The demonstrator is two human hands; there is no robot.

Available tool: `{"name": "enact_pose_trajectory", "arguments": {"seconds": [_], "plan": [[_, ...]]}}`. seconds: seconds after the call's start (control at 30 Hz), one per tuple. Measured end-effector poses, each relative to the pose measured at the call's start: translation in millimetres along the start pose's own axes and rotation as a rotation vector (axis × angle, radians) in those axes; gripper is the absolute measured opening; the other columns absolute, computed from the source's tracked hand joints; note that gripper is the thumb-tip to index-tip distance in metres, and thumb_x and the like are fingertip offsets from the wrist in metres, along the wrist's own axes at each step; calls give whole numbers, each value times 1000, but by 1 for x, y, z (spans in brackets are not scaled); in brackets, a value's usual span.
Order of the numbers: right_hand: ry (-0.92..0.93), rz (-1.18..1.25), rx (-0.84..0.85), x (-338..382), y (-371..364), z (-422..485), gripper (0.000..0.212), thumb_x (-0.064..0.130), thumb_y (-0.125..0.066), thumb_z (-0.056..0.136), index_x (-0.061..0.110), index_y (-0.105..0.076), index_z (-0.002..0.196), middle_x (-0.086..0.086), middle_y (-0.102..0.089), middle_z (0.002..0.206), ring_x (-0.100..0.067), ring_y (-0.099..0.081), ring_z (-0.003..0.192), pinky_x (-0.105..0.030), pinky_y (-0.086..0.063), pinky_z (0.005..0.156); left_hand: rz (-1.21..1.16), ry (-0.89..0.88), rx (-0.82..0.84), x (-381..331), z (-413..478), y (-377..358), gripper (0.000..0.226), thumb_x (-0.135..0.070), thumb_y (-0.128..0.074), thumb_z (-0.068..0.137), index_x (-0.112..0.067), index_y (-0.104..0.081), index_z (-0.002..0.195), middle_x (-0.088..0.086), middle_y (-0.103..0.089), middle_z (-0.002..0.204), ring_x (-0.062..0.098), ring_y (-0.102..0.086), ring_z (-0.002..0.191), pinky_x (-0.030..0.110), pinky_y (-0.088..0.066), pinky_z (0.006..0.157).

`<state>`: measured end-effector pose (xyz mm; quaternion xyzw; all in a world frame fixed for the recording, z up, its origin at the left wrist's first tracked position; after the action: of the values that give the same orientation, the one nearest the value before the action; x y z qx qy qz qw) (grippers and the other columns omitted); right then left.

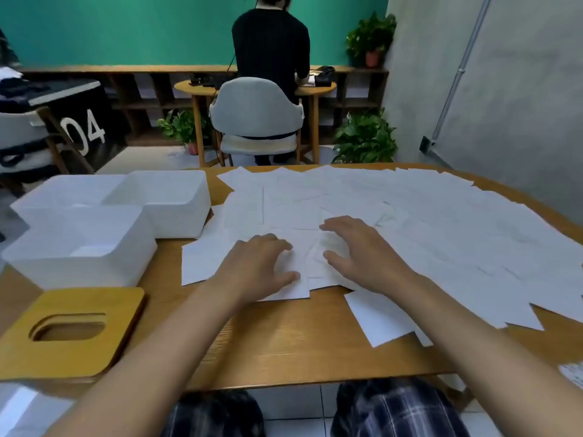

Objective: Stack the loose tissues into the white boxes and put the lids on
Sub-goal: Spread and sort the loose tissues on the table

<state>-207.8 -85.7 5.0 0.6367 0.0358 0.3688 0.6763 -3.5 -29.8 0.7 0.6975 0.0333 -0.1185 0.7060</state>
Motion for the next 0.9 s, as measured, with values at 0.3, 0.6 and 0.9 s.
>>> {"name": "enact_pose_trajectory", "arguments": {"seconds": [0.3, 0.6, 0.9], "plan": [[73, 162, 66, 7, -29, 40, 44, 35, -70, 97, 34, -60, 140, 22, -63, 127, 0, -47, 124, -27, -42, 107, -125, 44, 23, 44, 21, -4, 37, -59, -76, 87, -39, -70, 117, -17, -61, 106, 4, -56, 101, 38, -41, 101], [43, 407, 96, 3, -36, 61, 23, 41, -80, 88, 26, -76, 105, 14, -73, 100, -6, -66, 99, -35, -55, 85, -695, -11, -84, 65, 49, 5, 11, -38, -81, 89, -29, -75, 90, -10, -75, 86, 8, -67, 82, 21, -51, 73], [-105, 783, -46, -8, -30, 62, 50, 22, -80, 92, 43, -46, 123, 9, -77, 109, -20, -76, 92, -58, -62, 82, -1030, 26, -229, 65, 60, 2, 26, -19, -83, 89, -24, -75, 112, 1, -79, 89, 23, -76, 88, 43, -61, 91]]}}
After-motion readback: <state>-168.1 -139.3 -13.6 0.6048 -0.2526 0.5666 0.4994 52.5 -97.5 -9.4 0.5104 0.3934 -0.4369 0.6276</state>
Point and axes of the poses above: each hand's wrist, its own z-axis towards the middle knuckle, its own y-axis out of the back of the hand, x = y × z, the point moved 3 cm from there along z, towards the middle knuckle
